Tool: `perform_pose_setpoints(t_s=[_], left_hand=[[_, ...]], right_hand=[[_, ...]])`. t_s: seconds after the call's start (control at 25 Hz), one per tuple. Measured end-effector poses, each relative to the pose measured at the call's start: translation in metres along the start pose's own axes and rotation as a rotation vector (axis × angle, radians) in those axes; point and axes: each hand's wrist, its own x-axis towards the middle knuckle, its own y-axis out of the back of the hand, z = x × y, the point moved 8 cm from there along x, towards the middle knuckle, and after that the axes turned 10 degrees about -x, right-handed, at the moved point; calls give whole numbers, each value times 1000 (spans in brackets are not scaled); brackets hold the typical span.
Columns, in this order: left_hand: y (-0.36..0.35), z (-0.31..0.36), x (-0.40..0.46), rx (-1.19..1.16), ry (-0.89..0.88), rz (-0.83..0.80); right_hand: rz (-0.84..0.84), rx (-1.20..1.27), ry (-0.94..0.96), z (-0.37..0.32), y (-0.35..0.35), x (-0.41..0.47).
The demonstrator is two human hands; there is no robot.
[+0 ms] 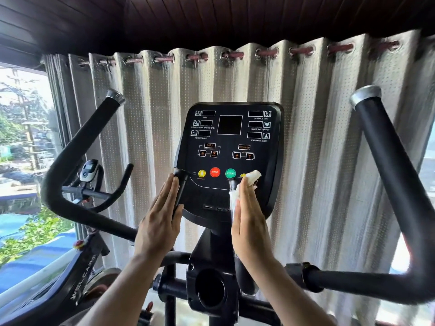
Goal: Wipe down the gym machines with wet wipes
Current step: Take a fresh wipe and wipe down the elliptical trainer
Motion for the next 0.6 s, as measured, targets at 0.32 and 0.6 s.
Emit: perform_pose_setpoints(t_s=[0.32,0.6], left_hand=[[6,6,2,-18,48,-28],[-3,-2,1,-23,72,-120]], right_hand=[[-388,-743,659,-34,-11,21],[-614,-512,777,-38,7,-12]])
